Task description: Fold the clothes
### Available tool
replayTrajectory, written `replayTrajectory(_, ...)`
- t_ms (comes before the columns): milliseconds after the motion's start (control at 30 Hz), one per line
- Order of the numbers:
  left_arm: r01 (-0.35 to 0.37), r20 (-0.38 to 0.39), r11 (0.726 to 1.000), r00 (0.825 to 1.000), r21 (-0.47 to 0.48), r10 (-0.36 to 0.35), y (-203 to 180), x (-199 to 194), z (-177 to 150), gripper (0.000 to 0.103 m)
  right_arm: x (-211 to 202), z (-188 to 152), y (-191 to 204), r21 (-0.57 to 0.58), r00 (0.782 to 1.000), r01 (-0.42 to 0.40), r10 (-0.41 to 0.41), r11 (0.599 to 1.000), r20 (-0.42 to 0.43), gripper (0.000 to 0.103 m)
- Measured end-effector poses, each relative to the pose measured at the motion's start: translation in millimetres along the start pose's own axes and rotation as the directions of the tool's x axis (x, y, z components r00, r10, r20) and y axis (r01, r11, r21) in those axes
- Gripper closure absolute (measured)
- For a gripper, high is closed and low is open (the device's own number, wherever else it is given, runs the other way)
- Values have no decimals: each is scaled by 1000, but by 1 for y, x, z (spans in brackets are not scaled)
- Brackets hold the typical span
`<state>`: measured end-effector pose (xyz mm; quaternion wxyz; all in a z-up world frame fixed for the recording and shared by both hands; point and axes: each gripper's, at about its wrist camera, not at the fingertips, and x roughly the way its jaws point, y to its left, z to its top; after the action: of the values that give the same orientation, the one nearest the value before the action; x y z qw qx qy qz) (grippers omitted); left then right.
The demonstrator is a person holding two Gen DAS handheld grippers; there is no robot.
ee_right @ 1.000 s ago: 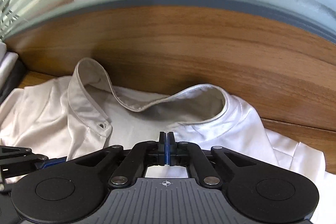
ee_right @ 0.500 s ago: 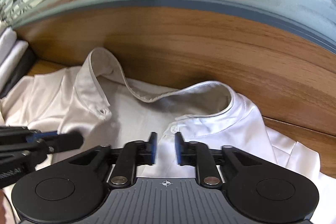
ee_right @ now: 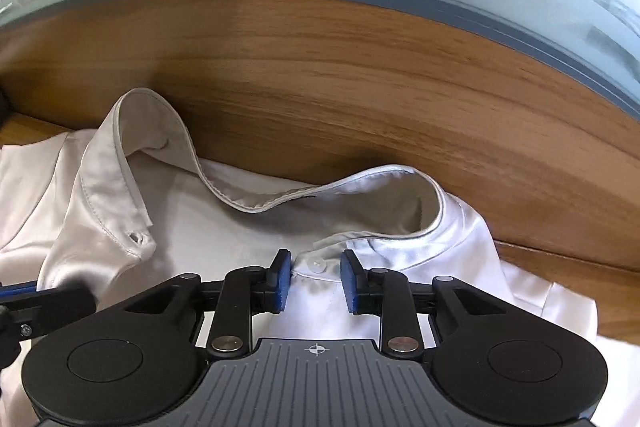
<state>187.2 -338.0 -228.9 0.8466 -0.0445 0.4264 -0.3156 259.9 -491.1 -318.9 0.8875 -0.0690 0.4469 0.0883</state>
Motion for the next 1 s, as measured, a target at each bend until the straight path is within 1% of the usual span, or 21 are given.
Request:
replayTrajectory(33,4,1,1000,1000,-3,-4,0,-1,0,100,-1,0,0,3,1000,-2,2,1000,7,77)
replayTrajectory(67,8,3,1000,1000,-5,-8,1,-1,0,100,-2,0,0,6,1000,-5,5,1000,13,83)
replayTrajectory(100,13,5,1000,1000,-6,-13,1,-3,1,100,-3,0,1,9,1000,-9,9,1000,20,86)
replayTrajectory(133,20,8,1000,1000,-7,-20,1,-4,1,100,-4,1,-1,18,999,-25,25,1000,27,93)
replayTrajectory(167,27,11,1000,1000,-7,-27,2,-6,1,100,-5,2,-2,23,999,-41,40,999,30,93)
replayTrajectory(467,78,26,996,997,-49,-76,7,-13,3,100,-13,22,-7,36,988,-150,148,988,54,94)
replayTrajectory(633,105,29,992,994,-74,-103,10,-16,6,100,-3,27,0,16,983,-183,183,983,31,94)
replayTrajectory(700,116,30,990,993,-84,-114,11,-17,6,100,3,29,3,8,981,-194,194,981,11,92)
replayTrajectory(733,124,28,988,992,-90,-122,12,-16,7,100,-1,28,0,14,978,-206,206,978,14,92)
replayTrajectory(833,155,26,980,988,-123,-153,15,-15,8,100,-15,26,-10,33,969,-247,246,969,37,91)
replayTrajectory(867,168,24,976,986,-139,-166,17,-15,8,100,-22,25,-14,34,964,-266,264,963,43,88)
replayTrajectory(900,180,22,972,984,-153,-179,19,-14,8,100,-28,24,-17,37,958,-285,283,958,48,84)
replayTrajectory(1000,211,18,958,977,-194,-211,26,-12,10,100,-47,17,-32,54,934,-358,356,932,41,83)
